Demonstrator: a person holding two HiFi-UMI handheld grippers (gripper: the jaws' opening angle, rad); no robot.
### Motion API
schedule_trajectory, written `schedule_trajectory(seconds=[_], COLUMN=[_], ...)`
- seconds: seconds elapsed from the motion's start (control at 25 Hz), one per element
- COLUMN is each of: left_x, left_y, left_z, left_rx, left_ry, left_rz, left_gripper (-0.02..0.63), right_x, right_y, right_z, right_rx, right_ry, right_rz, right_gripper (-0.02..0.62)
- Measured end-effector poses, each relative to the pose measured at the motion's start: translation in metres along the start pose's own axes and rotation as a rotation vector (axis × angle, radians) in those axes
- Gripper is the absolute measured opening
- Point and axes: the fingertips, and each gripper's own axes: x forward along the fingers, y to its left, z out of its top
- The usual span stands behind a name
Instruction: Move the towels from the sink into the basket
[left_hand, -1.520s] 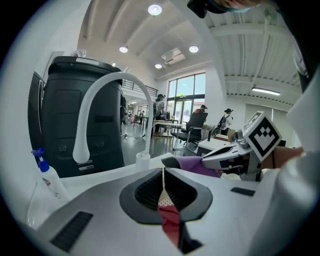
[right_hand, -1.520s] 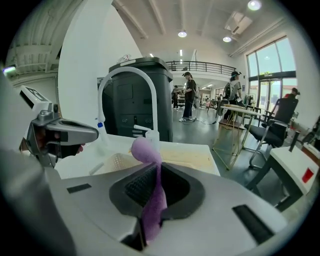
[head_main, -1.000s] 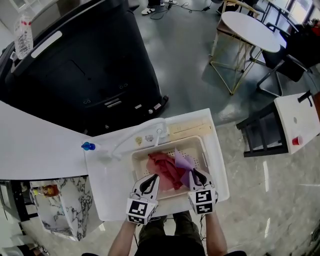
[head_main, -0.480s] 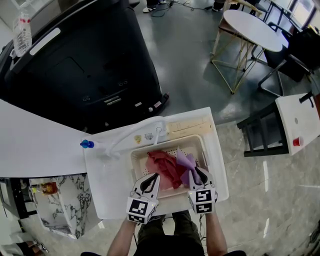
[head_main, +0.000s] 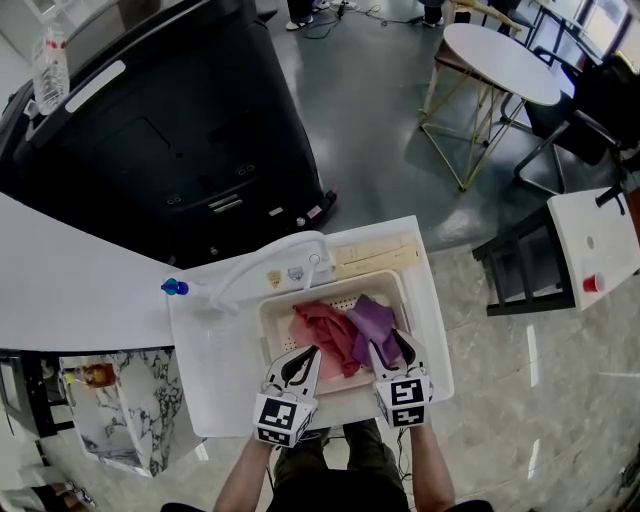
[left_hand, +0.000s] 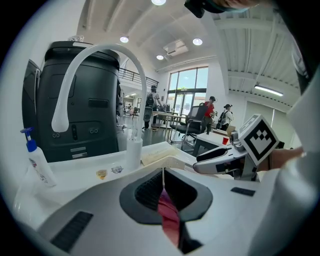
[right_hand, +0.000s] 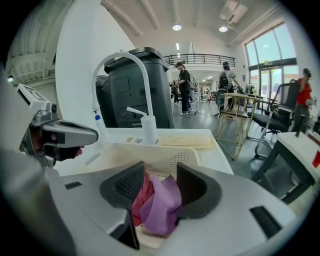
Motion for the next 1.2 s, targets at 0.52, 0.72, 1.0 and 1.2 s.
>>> schedule_trajectory(seconds=[0.52,0.72,1.0,1.2], left_x=[-0.018,-0.037,-0.076,-0.107], left_y=[-0.006,-0.008,-0.004,0.000], left_z=[0.034,0.057,0.083,0.097], left_rx=[0.034,0.062,0.089,0.111], left_ry=[-0.088,-0.134,-0.200,-0.255], left_rz=[-0.010,-0.020,-0.018,-0.020], left_gripper=[0.017,0.017,0.017,0.017], right_x=[-0.032,-0.054,-0.082,-0.107], right_y=[0.002,0.005,0.029,0.051], right_z=[0.039,0.061,0.091,0.103], right_rx=[-0.013,-0.023,-0.021,-0.039], right_ry=[-0.114,-0.181,-0.264,-0.318], right_rz=[-0.040,-0.094,-0.114,-0.137], right_gripper=[0.143,0.082,0.049,0.042])
